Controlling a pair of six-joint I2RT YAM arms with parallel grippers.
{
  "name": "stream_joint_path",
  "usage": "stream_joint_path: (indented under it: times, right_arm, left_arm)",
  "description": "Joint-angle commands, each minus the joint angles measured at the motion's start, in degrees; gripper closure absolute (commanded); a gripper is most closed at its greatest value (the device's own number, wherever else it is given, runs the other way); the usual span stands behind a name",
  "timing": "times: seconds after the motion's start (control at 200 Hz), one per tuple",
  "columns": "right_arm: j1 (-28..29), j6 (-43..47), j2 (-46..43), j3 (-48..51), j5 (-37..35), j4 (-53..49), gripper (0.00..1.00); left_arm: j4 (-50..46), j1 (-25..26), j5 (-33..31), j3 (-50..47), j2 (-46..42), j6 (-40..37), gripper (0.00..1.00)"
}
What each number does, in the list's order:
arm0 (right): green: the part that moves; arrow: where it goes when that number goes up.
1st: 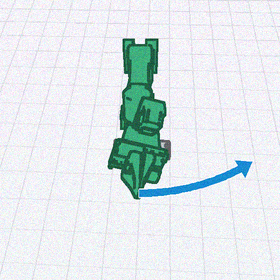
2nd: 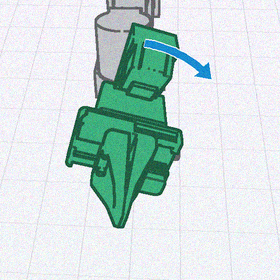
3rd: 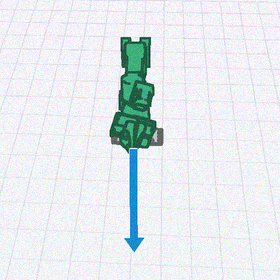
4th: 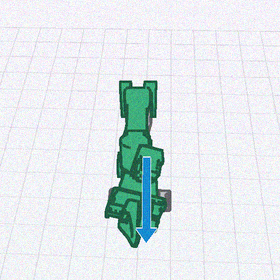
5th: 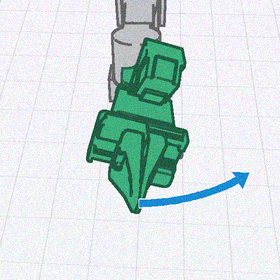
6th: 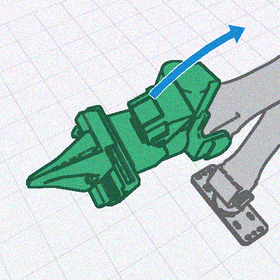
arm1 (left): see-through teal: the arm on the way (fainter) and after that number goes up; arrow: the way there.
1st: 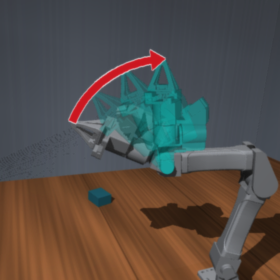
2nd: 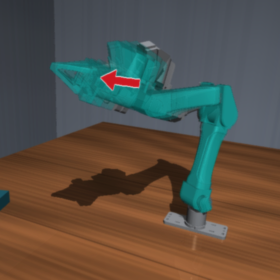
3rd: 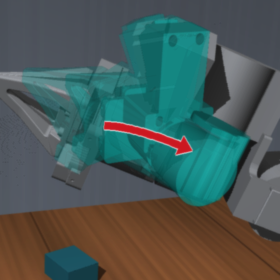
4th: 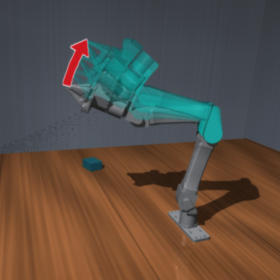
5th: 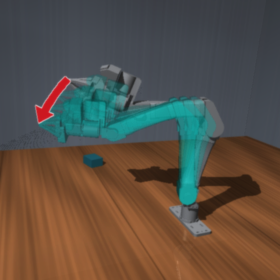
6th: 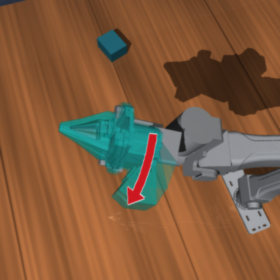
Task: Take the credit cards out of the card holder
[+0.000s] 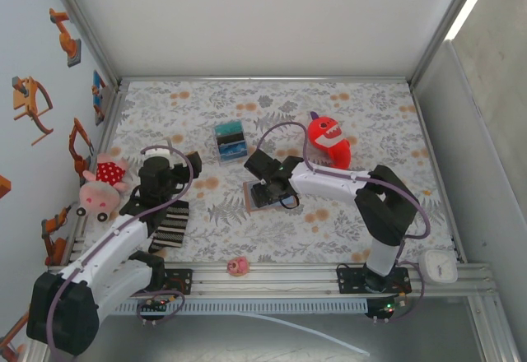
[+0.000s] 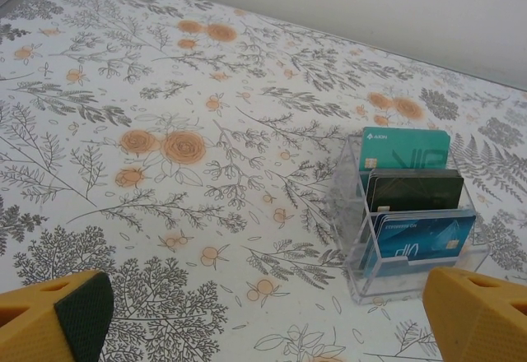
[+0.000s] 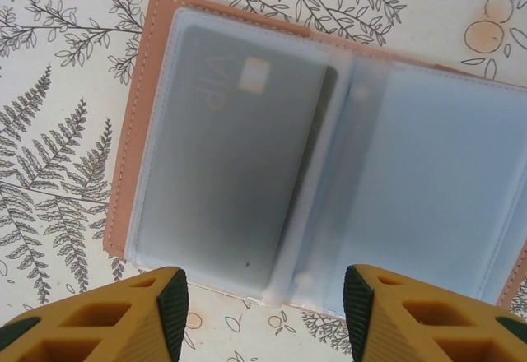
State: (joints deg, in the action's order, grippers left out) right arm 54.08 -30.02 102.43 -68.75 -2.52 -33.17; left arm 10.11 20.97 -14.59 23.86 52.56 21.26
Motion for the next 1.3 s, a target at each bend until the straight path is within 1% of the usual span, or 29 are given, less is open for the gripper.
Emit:
stream_joint_path:
  times: [0.0,0.17,0.486,0.656,0.881,1.087,1.297]
  right_arm:
    - [0.5,0.3,1.0,-1.7,0.9,1.0,0.49]
    - [1.2,1.1,3.8,-3.7,2.1,0.9,0.49]
    - [1.4,1.8,7.5,-5.7,3.0,0.7,0.41]
    - [1.4,1.8,8.8,-5.9,3.7,0.4,0.41]
    - [1.5,1.7,10.7,-5.4,2.2,-1.5,0.41]
    - [1.5,0.6,11.0,-3.3,1.2,-1.9,0.46]
    - [1.4,0.6,9.9,-3.0,-0.5,-1.9,0.59]
  left_arm:
    - [0.3,0.1,-1.0,0.7,0.2,2.1,0.03]
    - [-0.3,0.0,-1.6,0.6,0.5,2.8,0.03]
    - [-0.9,0.0,-2.2,0.8,0.7,2.6,0.03]
    - [-1.2,0.1,-1.7,0.8,1.0,2.8,0.03]
    - [-1.4,0.0,-1.8,1.2,1.3,2.6,0.03]
    - [-2.6,0.1,-1.6,2.2,1.5,2.6,0.03]
    - [-3.7,0.1,-1.5,2.4,0.1,2.2,0.03]
